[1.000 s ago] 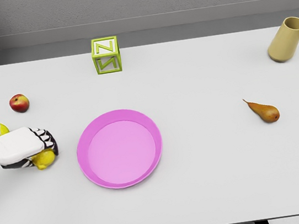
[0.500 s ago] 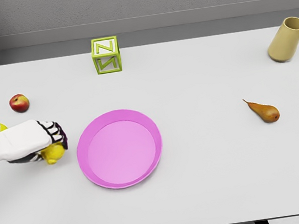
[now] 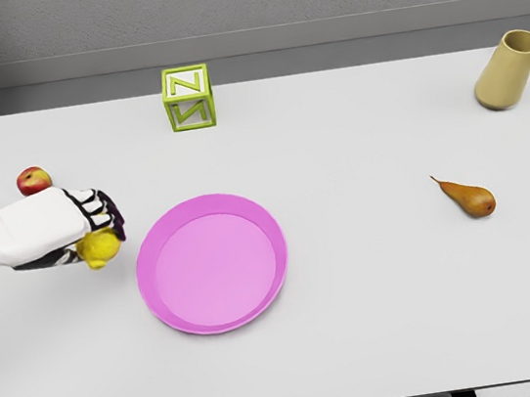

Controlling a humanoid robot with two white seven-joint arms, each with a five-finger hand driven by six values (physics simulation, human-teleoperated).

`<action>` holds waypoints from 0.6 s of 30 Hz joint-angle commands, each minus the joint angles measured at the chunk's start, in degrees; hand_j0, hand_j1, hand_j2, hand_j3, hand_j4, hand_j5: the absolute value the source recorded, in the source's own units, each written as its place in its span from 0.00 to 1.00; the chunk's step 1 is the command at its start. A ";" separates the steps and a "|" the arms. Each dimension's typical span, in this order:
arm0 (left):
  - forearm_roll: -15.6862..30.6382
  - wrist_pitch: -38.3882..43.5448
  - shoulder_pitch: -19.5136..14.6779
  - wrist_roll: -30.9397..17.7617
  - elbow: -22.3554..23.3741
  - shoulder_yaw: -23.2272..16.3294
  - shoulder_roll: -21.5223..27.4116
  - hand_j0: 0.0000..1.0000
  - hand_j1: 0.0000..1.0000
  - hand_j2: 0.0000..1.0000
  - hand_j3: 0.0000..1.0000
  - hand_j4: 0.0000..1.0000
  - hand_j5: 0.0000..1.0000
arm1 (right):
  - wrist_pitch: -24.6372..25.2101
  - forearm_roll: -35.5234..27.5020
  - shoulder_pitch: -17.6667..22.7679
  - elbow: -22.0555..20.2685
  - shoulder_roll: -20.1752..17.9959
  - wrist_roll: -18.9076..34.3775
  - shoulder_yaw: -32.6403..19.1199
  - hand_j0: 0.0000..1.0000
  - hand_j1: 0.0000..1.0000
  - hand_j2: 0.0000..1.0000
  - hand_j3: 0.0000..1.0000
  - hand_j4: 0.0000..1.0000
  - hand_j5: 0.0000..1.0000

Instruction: Put the lemon on the plate with left arm

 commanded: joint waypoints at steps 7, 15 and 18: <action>0.27 0.11 -0.53 -0.22 -0.69 -0.72 -4.34 0.45 0.45 0.45 0.45 0.45 0.45 | 0.00 0.00 0.00 0.01 0.00 0.04 0.01 1.00 1.00 1.00 1.00 1.00 1.00; -0.70 0.11 -1.31 -0.31 -0.69 -2.65 -8.56 0.45 0.45 0.45 0.45 0.45 0.45 | 0.00 0.00 0.00 0.01 0.00 0.04 0.01 1.00 1.00 1.00 1.00 1.00 1.00; -1.31 0.11 -2.99 -0.31 -0.69 -5.20 -10.32 0.45 0.45 0.45 0.45 0.45 0.45 | 0.00 0.00 0.00 0.01 0.00 -0.05 0.01 1.00 1.00 1.00 1.00 1.00 1.00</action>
